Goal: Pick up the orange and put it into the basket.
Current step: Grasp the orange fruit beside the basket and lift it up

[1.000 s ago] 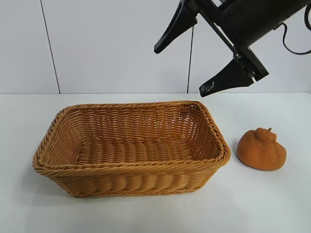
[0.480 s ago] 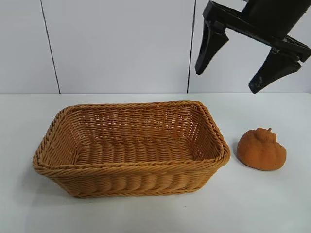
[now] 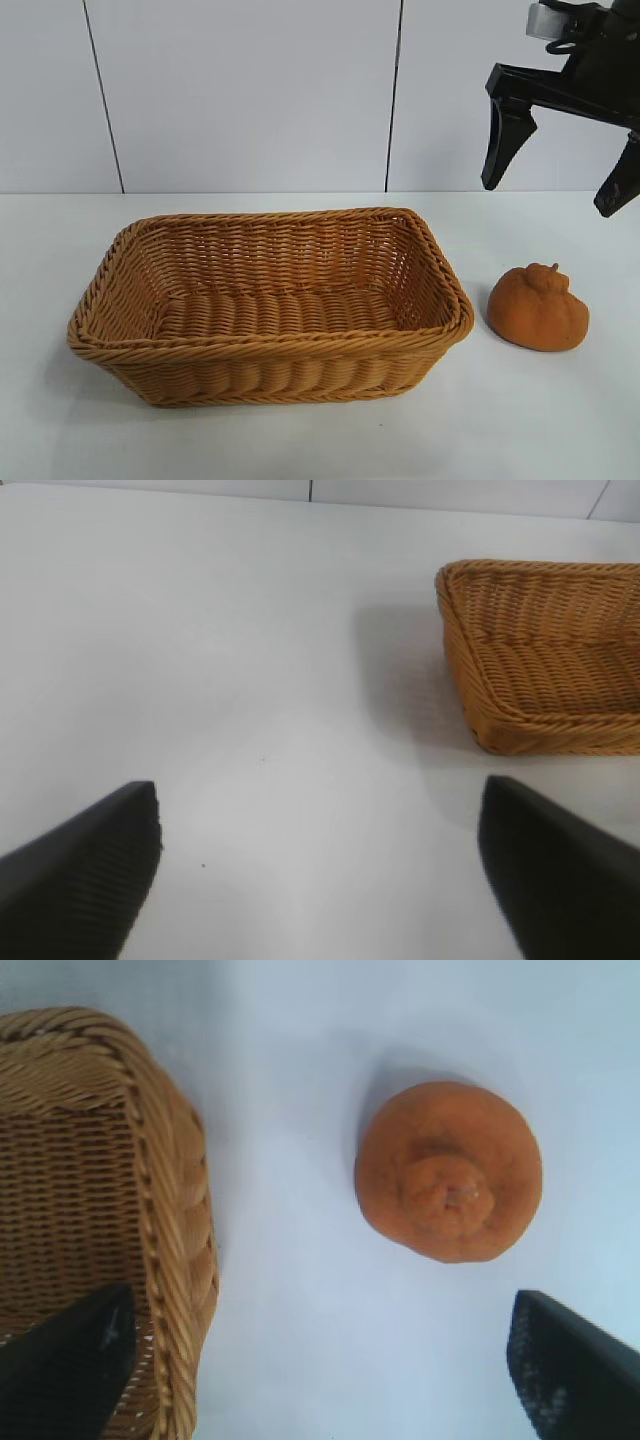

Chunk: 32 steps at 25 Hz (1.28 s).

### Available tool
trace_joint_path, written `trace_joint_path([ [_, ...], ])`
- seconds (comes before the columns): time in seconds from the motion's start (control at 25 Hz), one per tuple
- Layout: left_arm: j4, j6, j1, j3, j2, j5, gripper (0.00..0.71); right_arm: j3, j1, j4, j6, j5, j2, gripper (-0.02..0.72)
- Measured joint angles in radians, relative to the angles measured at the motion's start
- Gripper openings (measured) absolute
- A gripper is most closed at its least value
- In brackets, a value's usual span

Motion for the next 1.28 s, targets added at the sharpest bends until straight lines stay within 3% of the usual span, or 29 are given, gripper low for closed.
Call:
trace_joint_path([
  [0.28, -0.001, 0.000, 0.000, 0.000, 0.000, 0.000, 0.615, 0.000, -0.005, -0.007, 0.000, -0.086, 0.141, 0.694],
  [0.68, -0.001, 0.000, 0.000, 0.000, 0.000, 0.000, 0.615, 0.000, -0.006, -0.049, 0.022, -0.110, 0.308, 0.678],
  [0.8, -0.001, 0.000, 0.000, 0.000, 0.000, 0.000, 0.615, -0.003, -0.006, -0.055, 0.022, -0.109, 0.308, 0.520],
  [1.0, -0.001, 0.000, 0.000, 0.000, 0.000, 0.000, 0.615, -0.009, -0.006, -0.063, 0.010, -0.063, 0.301, 0.088],
  [1.04, -0.001, 0.000, 0.000, 0.000, 0.000, 0.000, 0.615, -0.010, -0.006, -0.063, 0.000, -0.055, 0.293, 0.047],
  [1.28, -0.001, 0.000, 0.000, 0.000, 0.000, 0.000, 0.615, -0.008, -0.006, -0.068, -0.027, -0.023, 0.208, 0.044],
])
